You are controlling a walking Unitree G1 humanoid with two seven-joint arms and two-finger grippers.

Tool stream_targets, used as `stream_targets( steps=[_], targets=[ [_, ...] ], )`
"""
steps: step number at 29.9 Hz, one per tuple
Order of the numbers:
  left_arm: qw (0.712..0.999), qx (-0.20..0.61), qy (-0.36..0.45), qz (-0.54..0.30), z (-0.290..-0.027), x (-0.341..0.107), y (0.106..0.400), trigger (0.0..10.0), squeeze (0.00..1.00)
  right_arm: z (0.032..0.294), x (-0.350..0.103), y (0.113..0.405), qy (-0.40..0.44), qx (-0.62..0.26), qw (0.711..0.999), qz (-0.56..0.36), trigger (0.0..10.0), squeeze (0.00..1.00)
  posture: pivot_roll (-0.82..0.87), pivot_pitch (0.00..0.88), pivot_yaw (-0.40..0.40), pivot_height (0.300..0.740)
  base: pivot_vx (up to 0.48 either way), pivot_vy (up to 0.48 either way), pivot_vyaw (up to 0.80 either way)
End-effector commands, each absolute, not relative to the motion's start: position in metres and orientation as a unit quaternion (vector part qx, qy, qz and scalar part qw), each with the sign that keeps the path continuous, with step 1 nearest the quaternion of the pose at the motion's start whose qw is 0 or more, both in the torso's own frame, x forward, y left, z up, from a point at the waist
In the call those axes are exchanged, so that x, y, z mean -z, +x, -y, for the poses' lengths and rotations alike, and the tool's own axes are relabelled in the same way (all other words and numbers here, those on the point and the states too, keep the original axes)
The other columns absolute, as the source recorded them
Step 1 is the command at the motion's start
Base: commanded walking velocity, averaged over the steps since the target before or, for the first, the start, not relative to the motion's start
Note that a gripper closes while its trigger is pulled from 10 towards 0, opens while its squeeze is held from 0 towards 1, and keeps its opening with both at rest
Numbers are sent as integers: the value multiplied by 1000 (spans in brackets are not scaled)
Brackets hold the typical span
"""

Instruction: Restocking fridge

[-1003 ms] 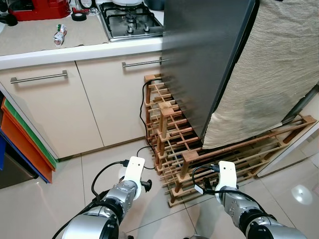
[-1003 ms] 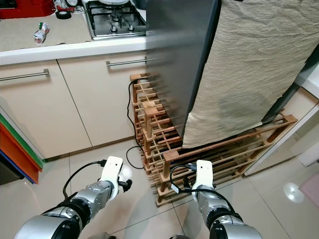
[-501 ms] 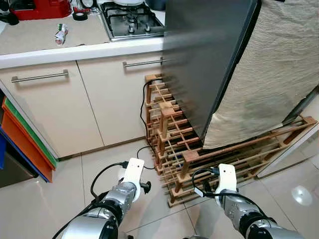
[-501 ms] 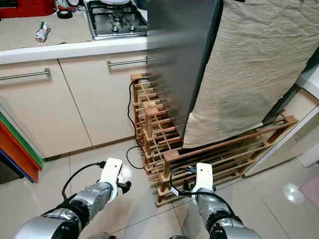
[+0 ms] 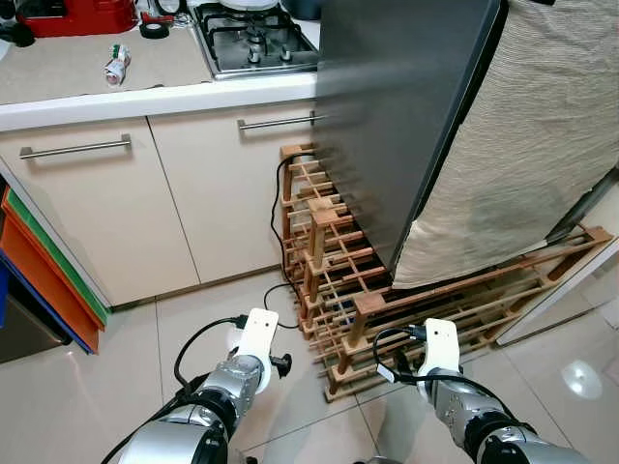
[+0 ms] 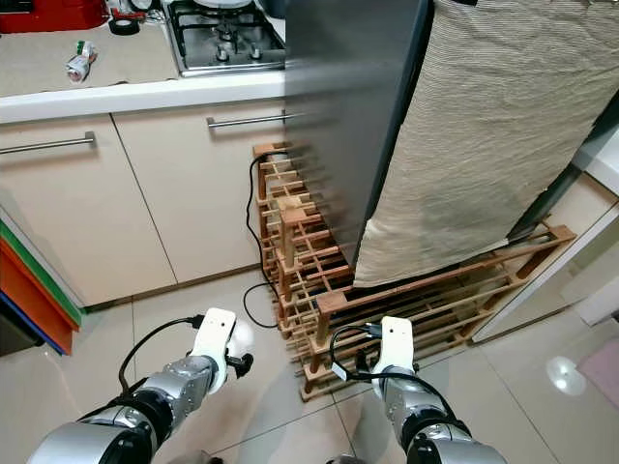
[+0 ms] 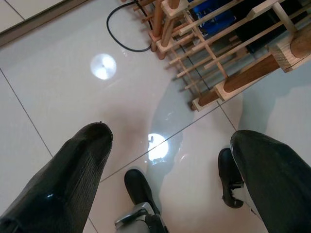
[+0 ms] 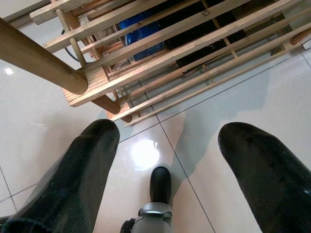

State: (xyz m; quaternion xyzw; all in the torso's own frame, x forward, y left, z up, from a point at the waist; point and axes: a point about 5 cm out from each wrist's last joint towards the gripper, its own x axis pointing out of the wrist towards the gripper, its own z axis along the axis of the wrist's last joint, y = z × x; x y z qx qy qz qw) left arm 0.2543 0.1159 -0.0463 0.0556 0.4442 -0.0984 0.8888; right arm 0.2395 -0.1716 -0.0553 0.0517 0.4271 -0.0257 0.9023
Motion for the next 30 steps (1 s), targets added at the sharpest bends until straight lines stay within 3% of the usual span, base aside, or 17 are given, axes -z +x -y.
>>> stream_targets(
  steps=[1,30],
  targets=[
    [889,102,58,-443,-115,45,256,10000,0,174,55,239,53,31,901,-430,10000,0,-60,0,-53,732,0,0,0],
    [890,106,58,-439,-112,42,259,10000,0,177,53,243,49,32,903,-425,10000,0,-65,0,-48,732,0,0,0]
  ],
)
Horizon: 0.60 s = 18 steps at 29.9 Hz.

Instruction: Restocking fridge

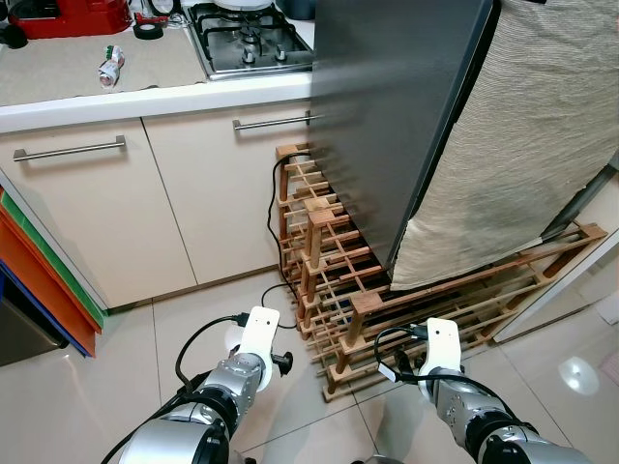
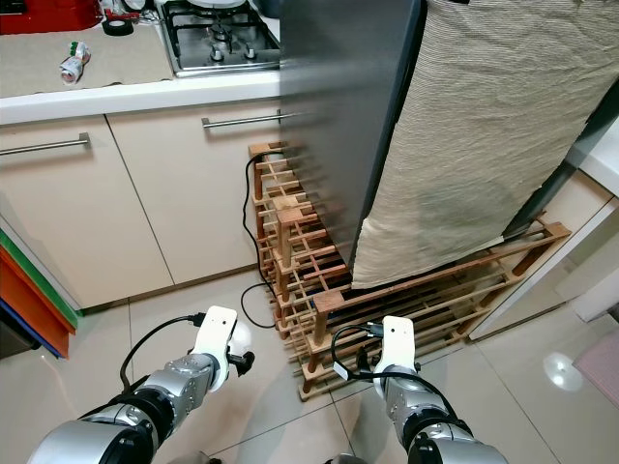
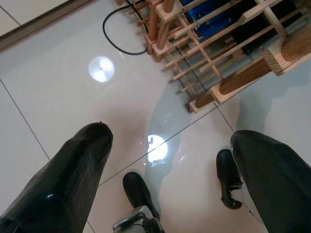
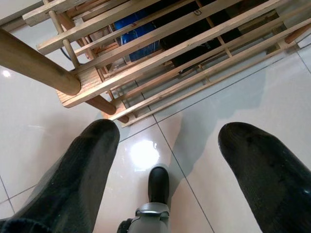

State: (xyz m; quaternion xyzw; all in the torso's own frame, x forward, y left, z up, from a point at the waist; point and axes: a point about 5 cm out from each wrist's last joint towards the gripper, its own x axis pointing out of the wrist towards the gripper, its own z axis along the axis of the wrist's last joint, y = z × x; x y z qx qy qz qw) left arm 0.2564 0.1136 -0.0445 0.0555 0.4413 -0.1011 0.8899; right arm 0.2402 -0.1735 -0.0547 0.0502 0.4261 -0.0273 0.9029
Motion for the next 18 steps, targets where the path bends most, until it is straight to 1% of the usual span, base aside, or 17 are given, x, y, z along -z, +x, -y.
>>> stream_targets(
  steps=[1,4,5,18],
  targets=[
    [890,106,58,-439,-112,42,259,10000,0,177,53,243,49,32,903,-425,10000,0,-65,0,-48,732,0,0,0],
    [891,106,57,-438,-111,41,260,10000,0,177,52,244,49,33,904,-424,10000,0,-66,0,-48,732,0,0,0],
    [890,110,61,-438,-111,42,259,10000,0,177,53,242,49,32,903,-425,10000,0,-74,0,-26,732,0,0,0],
    [888,114,65,-441,-111,44,257,10000,0,175,57,237,49,30,901,-431,10000,0,-76,0,-28,732,0,0,0]
  ],
)
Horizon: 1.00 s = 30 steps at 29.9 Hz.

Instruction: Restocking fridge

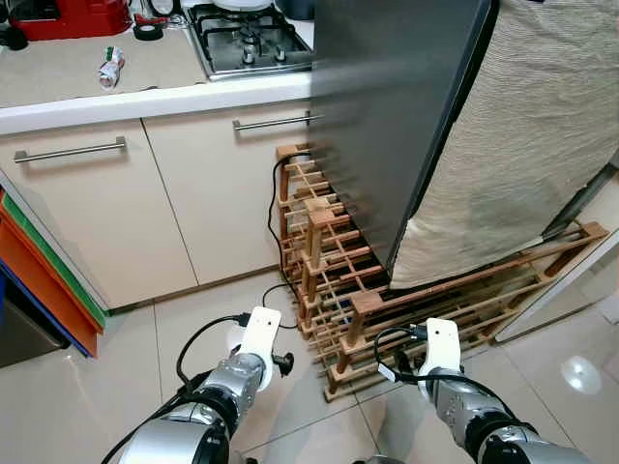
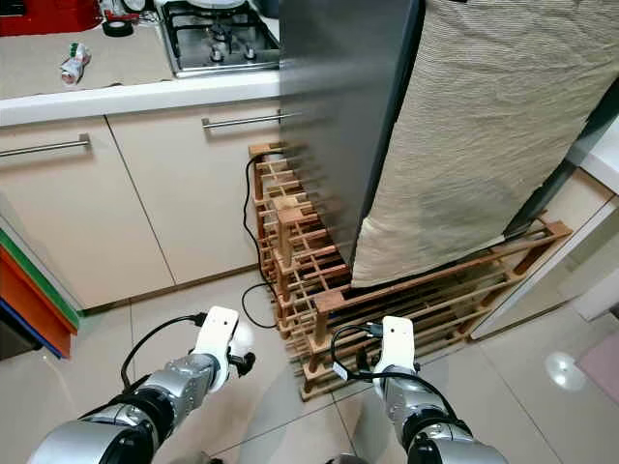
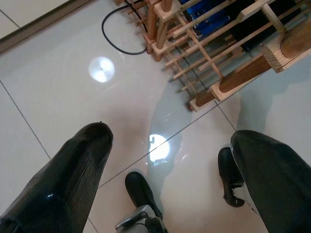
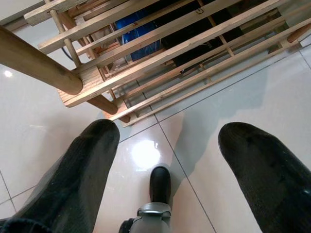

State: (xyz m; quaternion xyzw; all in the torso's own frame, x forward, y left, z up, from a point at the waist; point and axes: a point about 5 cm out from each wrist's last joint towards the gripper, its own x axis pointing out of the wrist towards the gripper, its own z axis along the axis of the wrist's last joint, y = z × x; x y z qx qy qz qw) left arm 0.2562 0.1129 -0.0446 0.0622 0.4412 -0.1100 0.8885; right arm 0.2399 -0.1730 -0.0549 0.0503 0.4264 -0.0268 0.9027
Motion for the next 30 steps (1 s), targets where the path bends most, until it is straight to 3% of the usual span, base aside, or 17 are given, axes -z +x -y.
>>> stream_targets(
  steps=[1,8,18,24,26,30],
  targets=[
    [888,114,65,-441,-111,44,257,10000,0,175,57,237,49,30,901,-431,10000,0,-76,0,-28,732,0,0,0],
    [886,118,59,-445,-115,47,253,10000,0,177,63,227,39,14,896,-442,10000,0,-82,0,-31,732,0,0,0],
    [887,137,-3,-442,-123,43,257,10000,0,206,73,199,69,33,890,-450,10000,0,-103,0,-28,732,0,0,0],
    [918,193,-14,-346,-134,5,292,10000,0,227,67,194,42,25,915,-401,10000,0,-122,0,-23,732,0,0,0],
    [949,184,25,-253,-139,-22,307,10000,0,235,64,194,5,22,924,-382,10000,0,-129,0,-20,732,0,0,0],
    [967,173,3,-184,-137,-46,319,10000,0,246,62,189,-13,46,929,-368,10000,0,-130,0,-24,732,0,0,0]
  ],
)
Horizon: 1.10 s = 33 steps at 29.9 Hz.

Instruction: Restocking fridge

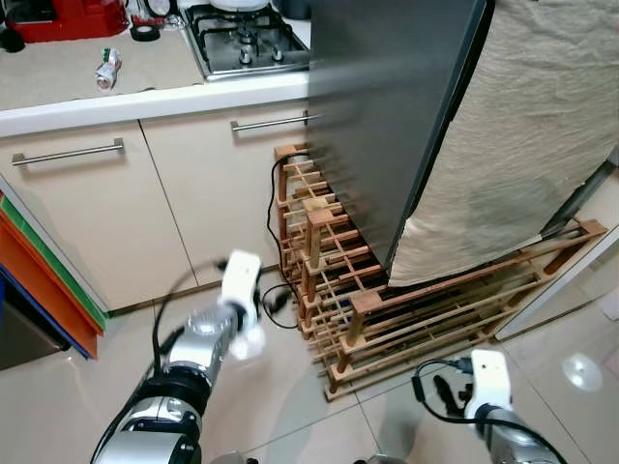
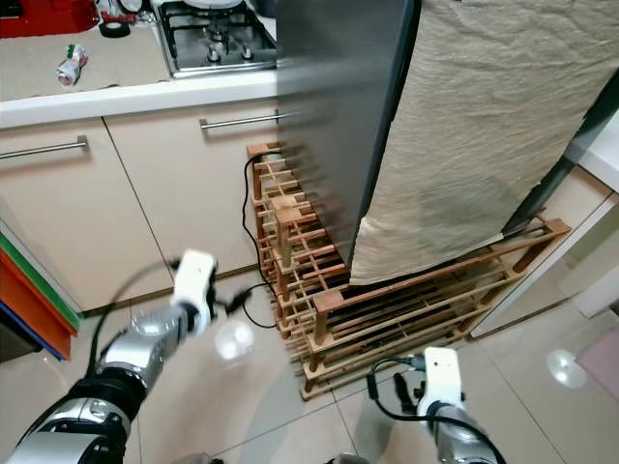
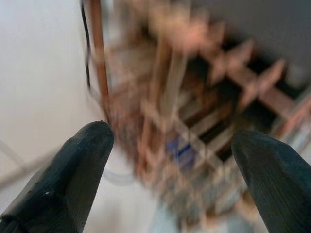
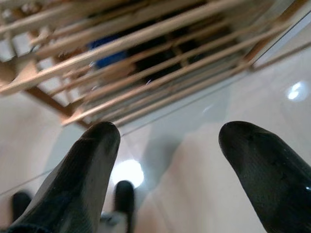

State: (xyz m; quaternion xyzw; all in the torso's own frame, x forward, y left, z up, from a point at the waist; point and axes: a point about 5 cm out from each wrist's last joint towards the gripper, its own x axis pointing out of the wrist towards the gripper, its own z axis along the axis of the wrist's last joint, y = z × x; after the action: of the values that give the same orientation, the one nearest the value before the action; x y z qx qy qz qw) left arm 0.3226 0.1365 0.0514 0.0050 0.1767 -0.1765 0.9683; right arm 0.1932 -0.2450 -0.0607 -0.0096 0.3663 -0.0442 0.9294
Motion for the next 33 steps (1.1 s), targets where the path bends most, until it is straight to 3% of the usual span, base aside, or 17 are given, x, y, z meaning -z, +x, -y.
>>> stream_targets(
  steps=[1,4,7,10,16,21,22,25,29,33],
  targets=[
    [970,174,-14,-168,-134,-54,322,10000,0,249,62,187,-18,55,929,-366,10000,0,-130,0,-25,732,0,0,0],
    [972,196,-34,-128,-123,-74,326,10000,0,259,58,189,-46,82,932,-350,10000,0,-128,0,-27,732,0,0,0],
    [975,214,42,-54,-119,-97,323,10000,0,261,45,201,-75,84,950,-290,10000,0,-143,0,-25,732,0,0,0],
    [974,223,-11,-48,-115,-105,321,10000,0,264,40,203,-92,88,955,-267,10000,0,-144,0,-25,732,0,0,0],
    [968,244,-41,-48,-110,-108,316,10000,0,264,33,205,-89,109,965,-220,10000,0,-151,0,-20,732,0,0,0],
    [970,232,-61,-34,-112,-115,314,10000,0,251,-14,234,-90,105,990,-41,10000,0,-146,0,-14,732,0,0,0],
    [971,228,-68,-22,-112,-120,314,10000,0,239,-59,247,-91,96,990,48,10000,0,-145,0,-1,732,0,0,0],
    [971,227,-69,-19,-113,-122,314,10000,0,235,-72,249,-90,95,989,69,10000,0,-145,0,-1,732,0,0,0],
    [972,226,-64,-8,-112,-129,315,10000,0,199,-124,260,-86,83,983,142,10000,0,-142,0,28,732,0,0,0],
    [975,217,-43,-6,-116,-131,316,10000,0,190,-133,256,-82,84,982,150,10000,0,-142,0,30,732,0,0,0]
  ],
)
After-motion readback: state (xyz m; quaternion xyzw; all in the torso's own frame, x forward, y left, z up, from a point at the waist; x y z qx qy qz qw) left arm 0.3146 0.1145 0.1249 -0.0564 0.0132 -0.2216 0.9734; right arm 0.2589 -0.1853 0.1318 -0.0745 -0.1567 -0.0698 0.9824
